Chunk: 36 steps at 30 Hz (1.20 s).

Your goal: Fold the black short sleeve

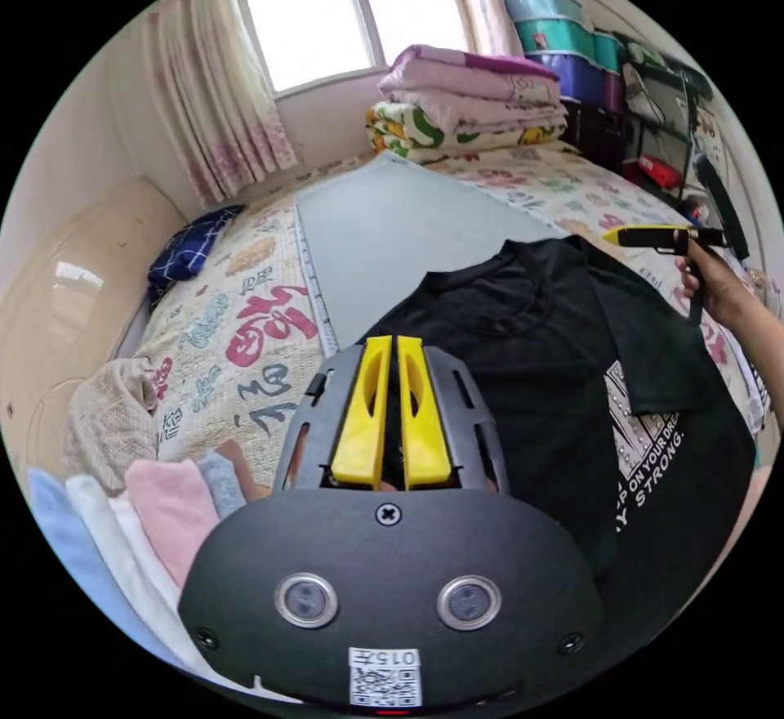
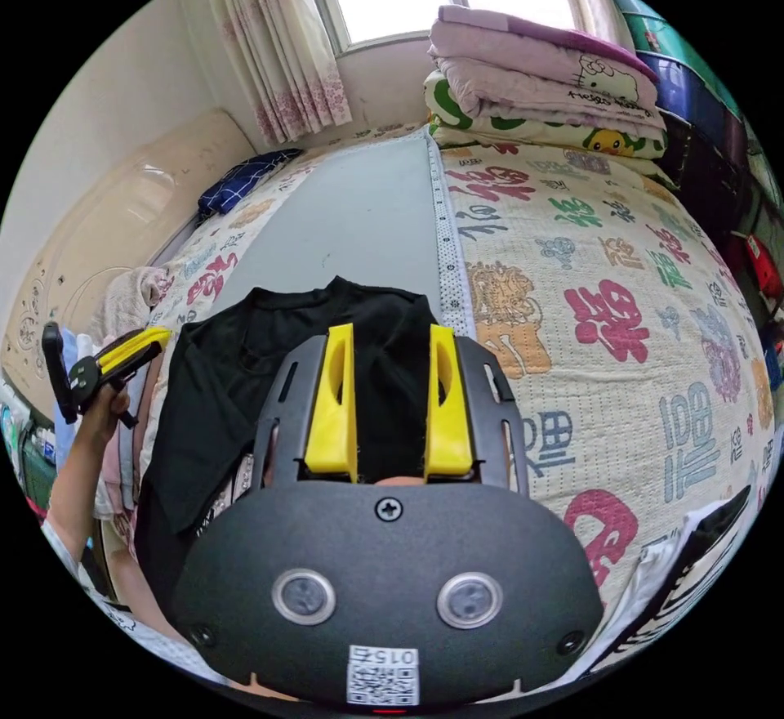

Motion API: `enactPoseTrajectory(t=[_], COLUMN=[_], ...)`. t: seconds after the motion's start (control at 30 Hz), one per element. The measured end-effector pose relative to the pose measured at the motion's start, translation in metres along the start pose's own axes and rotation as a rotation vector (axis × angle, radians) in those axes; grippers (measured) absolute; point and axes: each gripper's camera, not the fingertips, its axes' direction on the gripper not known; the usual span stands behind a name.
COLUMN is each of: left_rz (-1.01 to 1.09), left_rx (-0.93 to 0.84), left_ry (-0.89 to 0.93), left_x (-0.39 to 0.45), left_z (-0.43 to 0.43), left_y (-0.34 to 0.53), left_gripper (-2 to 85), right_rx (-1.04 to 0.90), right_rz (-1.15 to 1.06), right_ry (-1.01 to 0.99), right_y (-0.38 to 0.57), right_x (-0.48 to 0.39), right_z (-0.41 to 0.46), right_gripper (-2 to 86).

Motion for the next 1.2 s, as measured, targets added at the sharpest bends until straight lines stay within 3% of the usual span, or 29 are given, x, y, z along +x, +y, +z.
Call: enactPoseTrajectory(t=[0.3,0.43,0.67,0.73,0.97,1.2], left_rz=[-0.023,-0.02,0.043,0.028,-0.099,0.142], left_rx=[-0.14,-0.179,-0.147,-0.091,0.093,0.216], left_ry=[-0.05,0.017,0.094,0.102,0.169,0.281], left_x=[-0.009,-0.016,-0.007,-0.004,-0.005,0.039], left_z=[0.069,0.088,0.08,0.058,-0.07,-0.256], left_y=[-0.054,-0.055,-0.051,-0.046,-0.008,0.13], left_gripper=[11.6,12.5,2.7,1.6,1.1,2.7], right_rx=[-0.052,-0.137,-0.166,-0.152,0.016,0.039], right_rz=[-0.012,0.028,0.007,-0.036,-0.109,-0.257], right_ry=[0.029,-0.014,0.091,0.105,-0.049,-0.242], right_y=[-0.014,-0.011,0.002,0.011,0.059,0.222], right_x=[-0.036,-0.042,-0.077,-0.094,-0.124,-0.141], right_z=[-0.002,-0.008,-0.057,-0.096,-0.283,-0.509], right_gripper=[14.3,13.7,8.7,2.6,0.5,1.0])
